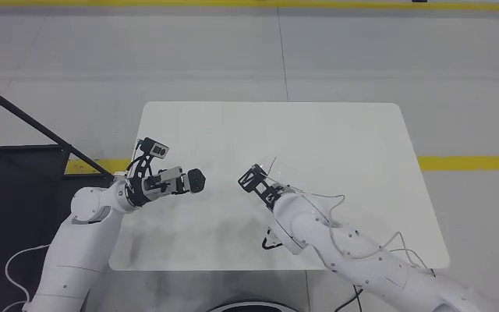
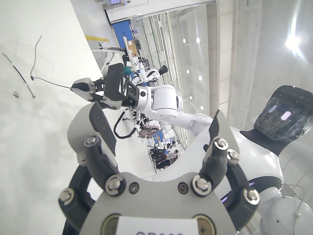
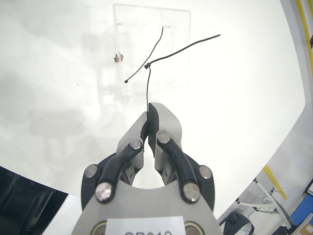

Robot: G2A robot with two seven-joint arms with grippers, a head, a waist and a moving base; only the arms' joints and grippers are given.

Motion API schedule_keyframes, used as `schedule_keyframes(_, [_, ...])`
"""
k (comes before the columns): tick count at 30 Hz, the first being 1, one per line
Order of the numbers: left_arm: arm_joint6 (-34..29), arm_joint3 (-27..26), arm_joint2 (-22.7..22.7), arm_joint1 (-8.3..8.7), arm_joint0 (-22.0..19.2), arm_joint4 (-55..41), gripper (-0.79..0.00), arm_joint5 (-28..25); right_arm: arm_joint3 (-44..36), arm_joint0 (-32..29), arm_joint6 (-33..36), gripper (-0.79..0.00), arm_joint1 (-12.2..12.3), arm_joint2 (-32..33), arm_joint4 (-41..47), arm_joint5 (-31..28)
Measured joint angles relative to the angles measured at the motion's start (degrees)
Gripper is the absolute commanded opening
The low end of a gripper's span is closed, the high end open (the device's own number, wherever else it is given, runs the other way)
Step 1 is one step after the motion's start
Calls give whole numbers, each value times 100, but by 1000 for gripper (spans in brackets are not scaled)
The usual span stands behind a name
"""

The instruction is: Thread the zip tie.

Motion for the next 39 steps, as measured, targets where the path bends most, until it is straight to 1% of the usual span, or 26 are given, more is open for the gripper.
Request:
schedule_keyframes(6, [0,0,0,0,0,0,0,0,168,92,20,-785,-197,-34,55,-118])
schedule_keyframes(9, [0,0,0,0,0,0,0,0,221,96,35,-600,-268,-8,68,-156])
schedule_keyframes(10, [0,0,0,0,0,0,0,0,246,94,45,-551,-293,6,67,-169])
schedule_keyframes(12, [0,0,0,0,0,0,0,0,287,91,63,-483,-329,28,56,-187])
schedule_keyframes(14, [0,0,0,0,0,0,0,0,325,83,84,-437,-367,53,32,-208])
schedule_keyframes(25, [0,0,0,0,0,0,0,0,345,-76,152,-379,-493,282,-169,-316])
schedule_keyframes(26, [0,0,0,0,0,0,0,0,320,-102,141,-351,-497,310,-203,-312])
schedule_keyframes(27, [0,0,0,0,0,0,0,0,288,-135,116,-302,-499,342,-238,-299])
schedule_keyframes(28, [0,0,0,0,0,0,0,0,237,-185,72,-222,-498,396,-287,-275])
schedule_keyframes(29, [0,0,0,0,0,0,0,0,190,-229,34,-163,-493,446,-322,-254])
schedule_keyframes(30, [0,0,0,0,0,0,0,0,133,-281,-12,-74,-485,508,-354,-231])
schedule_keyframes(31, [0,0,0,0,0,0,0,0,37,-368,-91,-3,-467,607,-394,-200])
schedule_keyframes(33, [0,0,0,0,0,0,0,0,-154,-550,-266,0,-424,791,-454,-144])
schedule_keyframes(36, [0,0,0,0,0,0,0,0,-564,-978,-679,0,-315,1210,-614,8])
schedule_keyframes(39, [0,0,0,0,0,0,0,0,-1065,-1523,-1183,0,-200,1649,-854,173])
